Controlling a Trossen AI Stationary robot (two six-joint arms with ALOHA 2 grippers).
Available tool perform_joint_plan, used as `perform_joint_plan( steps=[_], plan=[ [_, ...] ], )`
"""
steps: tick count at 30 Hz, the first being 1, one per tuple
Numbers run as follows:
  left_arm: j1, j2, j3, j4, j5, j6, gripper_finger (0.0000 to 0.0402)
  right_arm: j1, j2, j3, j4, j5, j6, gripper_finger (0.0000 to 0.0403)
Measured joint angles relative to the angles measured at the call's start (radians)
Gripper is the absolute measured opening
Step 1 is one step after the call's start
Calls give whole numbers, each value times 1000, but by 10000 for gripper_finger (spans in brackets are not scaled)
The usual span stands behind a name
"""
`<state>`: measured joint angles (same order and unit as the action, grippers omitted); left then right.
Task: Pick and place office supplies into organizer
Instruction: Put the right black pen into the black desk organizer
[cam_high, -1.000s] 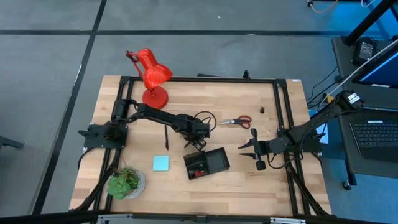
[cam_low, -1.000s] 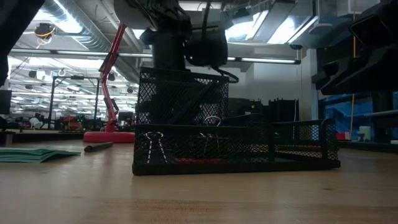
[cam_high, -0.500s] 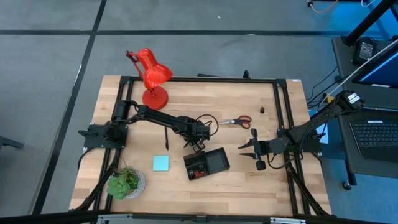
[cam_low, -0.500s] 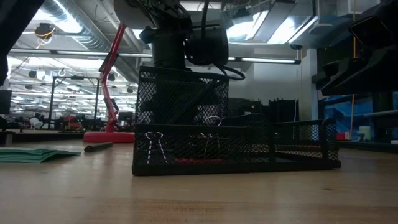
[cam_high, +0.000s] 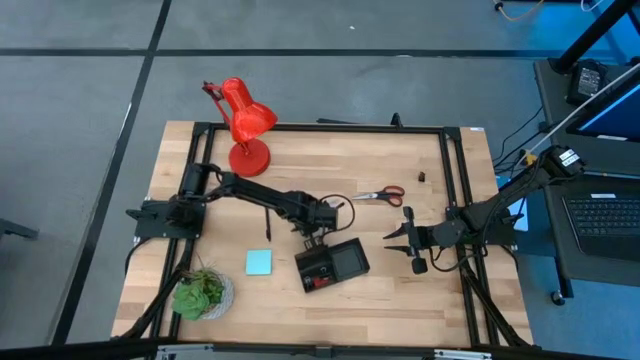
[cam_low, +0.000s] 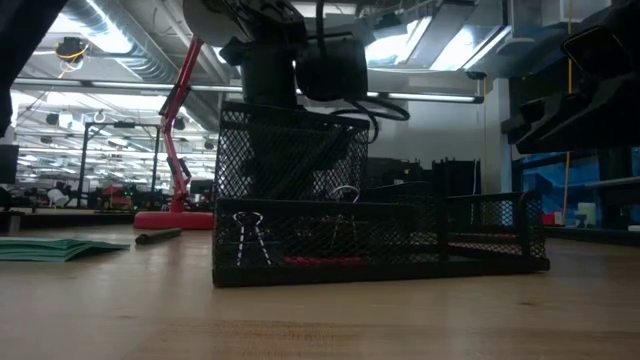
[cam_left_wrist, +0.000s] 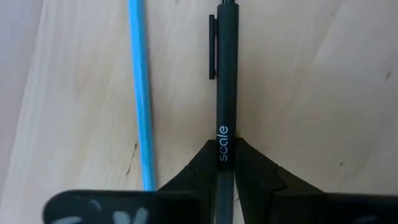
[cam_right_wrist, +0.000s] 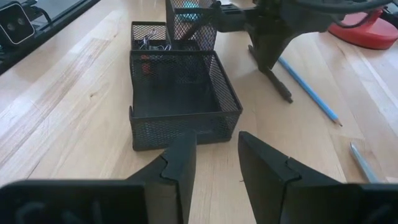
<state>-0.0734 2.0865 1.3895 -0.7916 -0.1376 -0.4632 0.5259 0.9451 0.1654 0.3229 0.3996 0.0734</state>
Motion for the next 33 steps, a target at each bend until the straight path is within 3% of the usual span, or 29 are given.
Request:
perform_joint_plan(
  steps=[11, 33],
  plan=[
    [-35, -18, 13, -30, -86, 70, 32, 0, 0, 0, 0, 0, 2, 122],
    [-73, -119, 11, -180, -102, 23, 31, 0, 0, 0, -3, 0, 21, 122]
  ],
)
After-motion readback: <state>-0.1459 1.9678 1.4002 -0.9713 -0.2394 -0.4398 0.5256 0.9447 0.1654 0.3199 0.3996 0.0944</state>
